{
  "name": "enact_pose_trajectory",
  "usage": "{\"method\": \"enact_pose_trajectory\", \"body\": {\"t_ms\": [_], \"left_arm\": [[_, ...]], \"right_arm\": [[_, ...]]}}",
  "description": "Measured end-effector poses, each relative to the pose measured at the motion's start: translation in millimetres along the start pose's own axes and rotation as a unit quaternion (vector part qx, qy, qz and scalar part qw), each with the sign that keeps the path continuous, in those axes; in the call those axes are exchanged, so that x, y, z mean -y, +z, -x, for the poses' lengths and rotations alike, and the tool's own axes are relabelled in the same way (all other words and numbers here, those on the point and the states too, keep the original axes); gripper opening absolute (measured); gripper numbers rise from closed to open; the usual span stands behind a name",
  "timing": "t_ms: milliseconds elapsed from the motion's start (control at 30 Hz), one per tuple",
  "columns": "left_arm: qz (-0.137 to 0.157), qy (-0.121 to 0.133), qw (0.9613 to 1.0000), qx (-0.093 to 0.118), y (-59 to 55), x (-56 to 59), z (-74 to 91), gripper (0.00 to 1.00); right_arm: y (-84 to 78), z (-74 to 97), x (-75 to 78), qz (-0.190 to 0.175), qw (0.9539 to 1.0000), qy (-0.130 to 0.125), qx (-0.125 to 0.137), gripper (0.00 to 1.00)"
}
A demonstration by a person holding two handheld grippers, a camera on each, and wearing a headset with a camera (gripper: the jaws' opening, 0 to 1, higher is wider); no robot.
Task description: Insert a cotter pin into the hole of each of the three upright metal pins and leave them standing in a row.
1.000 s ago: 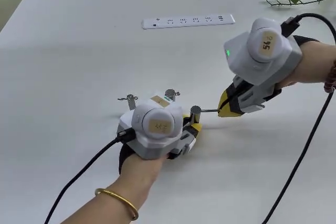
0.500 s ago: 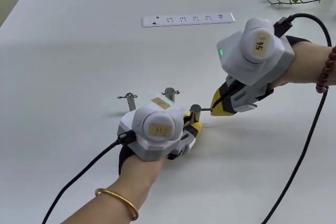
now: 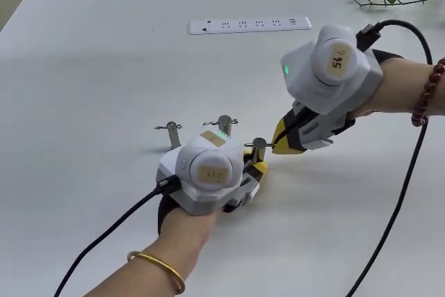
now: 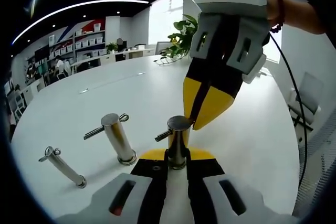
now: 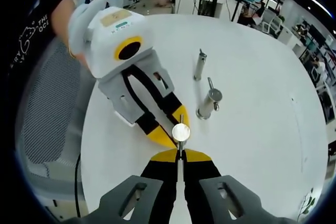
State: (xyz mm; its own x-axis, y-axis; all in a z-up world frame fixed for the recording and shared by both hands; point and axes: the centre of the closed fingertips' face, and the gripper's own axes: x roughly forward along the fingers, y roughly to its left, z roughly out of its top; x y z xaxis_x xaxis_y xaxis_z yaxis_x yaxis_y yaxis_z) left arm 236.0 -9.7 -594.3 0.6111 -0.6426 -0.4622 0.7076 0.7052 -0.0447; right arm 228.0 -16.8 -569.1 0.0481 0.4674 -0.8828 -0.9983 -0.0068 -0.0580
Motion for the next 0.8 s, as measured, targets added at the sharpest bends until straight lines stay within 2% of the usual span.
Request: {"method": "enact_pose_trajectory", "body": {"t_ms": [133,333,500,567,667,800], "left_arm": [[0.002,0.0,1.0,0.0,-0.4,0.3,0.4,0.11],[0.006,0.0,1.0,0.0,-0.7,0.2,-0.1,0.11],[0.008,0.003,1.0,0.004,-0.7,0.6,0.6,0.11],[0.007,0.003,1.0,0.004,-0.7,0.6,0.6,0.11],[0.029,-0.001,0.9996,0.005,-1.1,-0.4,0.3,0.11],[0.022,-0.002,0.9997,0.004,-1.1,0.4,0.3,0.11]], "right_arm": [[4.3,-1.5,-0.8,-0.009,0.9999,0.0,0.012,0.0],[3.9,-2.1,-1.8,-0.022,0.9996,-0.007,0.016,0.0],[-0.2,1.4,-2.0,-0.03,0.9993,-0.012,0.017,0.08],[-2.1,3.6,-4.6,-0.031,0.9993,-0.011,0.015,0.07],[-5.3,5.7,-5.1,-0.041,0.9989,-0.012,0.018,0.06],[-2.1,6.4,-5.9,-0.042,0.9987,-0.013,0.025,0.02]]}}
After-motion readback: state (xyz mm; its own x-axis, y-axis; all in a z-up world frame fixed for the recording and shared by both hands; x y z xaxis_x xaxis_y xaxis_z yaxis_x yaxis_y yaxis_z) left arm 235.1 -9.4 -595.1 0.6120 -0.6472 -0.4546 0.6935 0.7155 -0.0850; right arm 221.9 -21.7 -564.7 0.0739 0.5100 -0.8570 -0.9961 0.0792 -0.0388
